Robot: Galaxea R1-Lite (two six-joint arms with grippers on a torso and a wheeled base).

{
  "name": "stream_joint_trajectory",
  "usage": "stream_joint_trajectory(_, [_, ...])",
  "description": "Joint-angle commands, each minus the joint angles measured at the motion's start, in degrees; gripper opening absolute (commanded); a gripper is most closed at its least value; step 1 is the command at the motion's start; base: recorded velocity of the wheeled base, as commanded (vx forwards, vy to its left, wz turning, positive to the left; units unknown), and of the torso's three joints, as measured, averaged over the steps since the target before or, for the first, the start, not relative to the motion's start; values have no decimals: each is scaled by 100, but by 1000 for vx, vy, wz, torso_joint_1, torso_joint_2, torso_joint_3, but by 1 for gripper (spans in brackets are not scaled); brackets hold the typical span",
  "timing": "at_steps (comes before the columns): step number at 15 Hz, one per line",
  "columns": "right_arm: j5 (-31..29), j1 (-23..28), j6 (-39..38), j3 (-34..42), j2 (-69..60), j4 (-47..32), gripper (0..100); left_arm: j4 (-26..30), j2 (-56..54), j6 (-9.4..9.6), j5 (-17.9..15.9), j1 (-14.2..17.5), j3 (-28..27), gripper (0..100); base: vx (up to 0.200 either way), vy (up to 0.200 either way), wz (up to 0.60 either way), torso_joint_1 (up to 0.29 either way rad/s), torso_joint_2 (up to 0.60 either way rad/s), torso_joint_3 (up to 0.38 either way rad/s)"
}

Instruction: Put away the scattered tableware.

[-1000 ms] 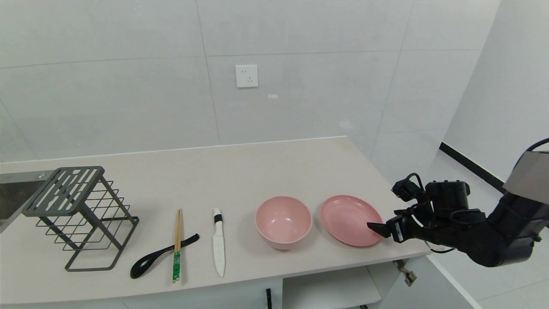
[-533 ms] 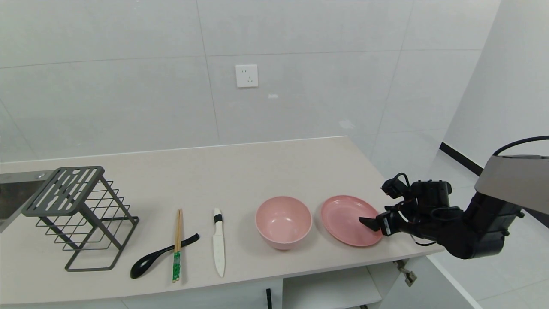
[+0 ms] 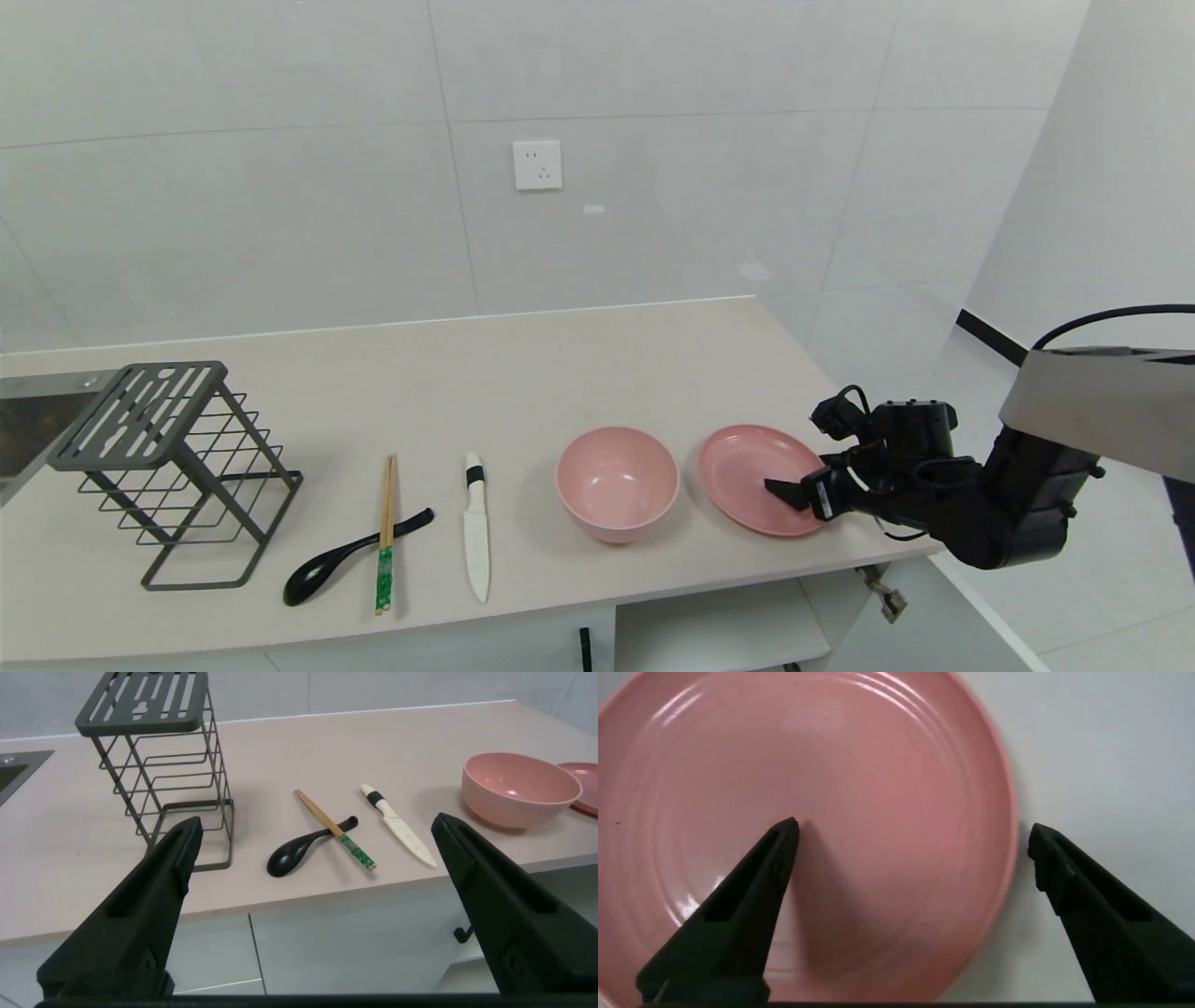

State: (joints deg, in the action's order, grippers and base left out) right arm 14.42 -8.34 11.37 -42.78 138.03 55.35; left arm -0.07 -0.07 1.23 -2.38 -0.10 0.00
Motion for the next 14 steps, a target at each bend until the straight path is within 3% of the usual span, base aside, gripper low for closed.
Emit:
stream_joint_trajectory(1, [-1, -107, 5, 24, 22, 3, 0, -1, 7, 0, 0, 1, 0, 100, 0, 0, 0, 0, 0, 0])
stream_joint_trajectory(4, [-133, -142, -294, 24, 171, -6, 0, -1, 7, 9, -8, 1, 0, 100, 0, 0, 0, 0, 0, 0])
stream_joint_trajectory(7, [-396, 201, -390, 24, 162, 90, 0, -1, 7, 0, -8, 1, 0, 100, 0, 0, 0, 0, 0, 0])
stream_joint_trajectory(10, [-379, 289, -759, 129, -136, 855, 0, -1, 7, 0, -8, 1, 0, 100, 0, 0, 0, 0, 0, 0])
stream_joint_trajectory(14, [-370, 201, -1594, 894, -655, 2182, 0, -1, 7, 0, -8, 1, 0, 100, 0, 0, 0, 0, 0, 0])
